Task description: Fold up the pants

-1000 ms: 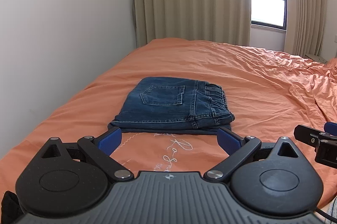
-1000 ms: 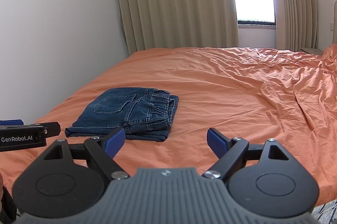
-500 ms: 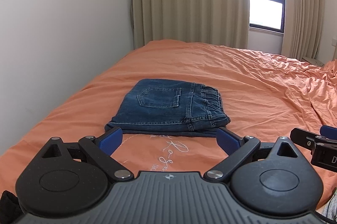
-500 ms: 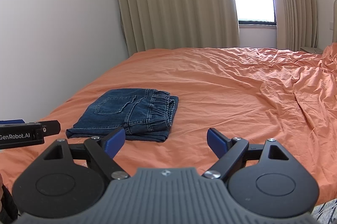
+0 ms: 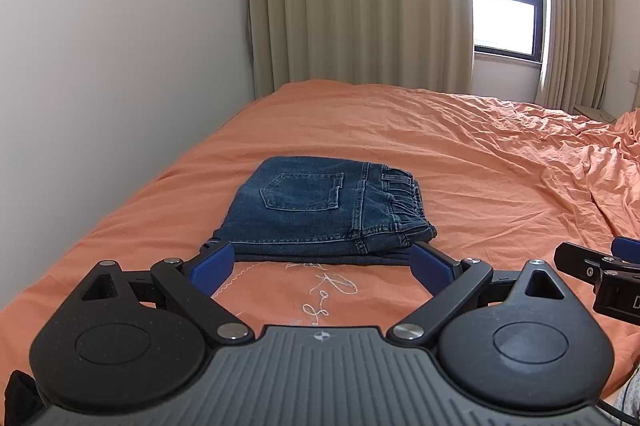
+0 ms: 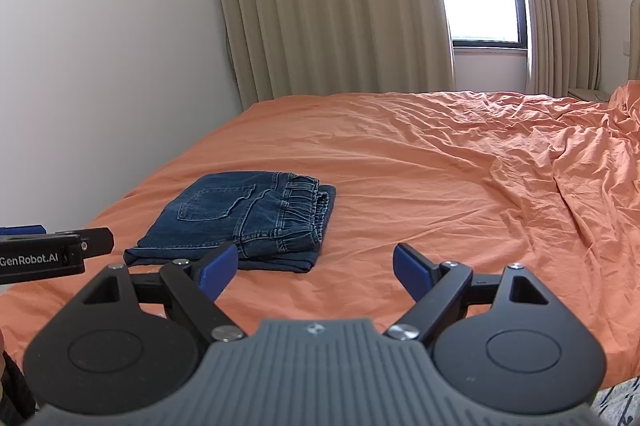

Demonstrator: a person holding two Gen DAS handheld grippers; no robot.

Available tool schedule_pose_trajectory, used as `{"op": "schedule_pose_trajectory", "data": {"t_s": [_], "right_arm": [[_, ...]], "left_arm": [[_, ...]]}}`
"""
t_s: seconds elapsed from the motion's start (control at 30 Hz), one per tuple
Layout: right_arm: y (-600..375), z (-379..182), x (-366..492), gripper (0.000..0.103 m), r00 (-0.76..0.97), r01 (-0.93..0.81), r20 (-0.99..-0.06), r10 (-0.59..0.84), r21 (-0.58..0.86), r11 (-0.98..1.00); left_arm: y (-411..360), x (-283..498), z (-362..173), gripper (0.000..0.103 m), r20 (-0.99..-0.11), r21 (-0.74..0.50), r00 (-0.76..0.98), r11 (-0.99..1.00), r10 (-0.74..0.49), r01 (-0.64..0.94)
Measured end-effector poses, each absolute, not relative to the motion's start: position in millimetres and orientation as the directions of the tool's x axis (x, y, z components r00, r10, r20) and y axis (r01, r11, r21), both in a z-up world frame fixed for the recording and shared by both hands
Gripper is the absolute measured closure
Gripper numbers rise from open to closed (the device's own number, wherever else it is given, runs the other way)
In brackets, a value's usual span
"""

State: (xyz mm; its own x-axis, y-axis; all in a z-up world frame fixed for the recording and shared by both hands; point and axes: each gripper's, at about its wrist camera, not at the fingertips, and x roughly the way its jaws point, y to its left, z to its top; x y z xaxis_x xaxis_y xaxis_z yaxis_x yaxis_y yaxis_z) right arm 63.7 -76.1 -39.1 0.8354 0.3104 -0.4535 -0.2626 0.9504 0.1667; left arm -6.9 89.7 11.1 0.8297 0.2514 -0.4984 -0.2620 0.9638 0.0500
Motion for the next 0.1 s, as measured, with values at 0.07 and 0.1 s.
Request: {"op": "schedule_pose_trajectory", "data": {"t_s": [0.07, 0.1], "right_arm": [[-77.5, -38.3, 63.4, 0.022, 0.837, -0.26, -0.452, 0.309, 0.168, 0.951], [-78.1, -38.0, 63.1, 0.022, 0.837, -0.257, -0.452, 0.307, 0.169, 0.951]], "left_arm": [[89.6, -8.5, 12.1, 0.0, -0.49, 0.041, 0.835, 0.964, 0.248, -0.262], [89.9, -9.0, 12.8, 0.0, -0.489, 0.037, 0.836, 0.964, 0.248, -0.264]]}}
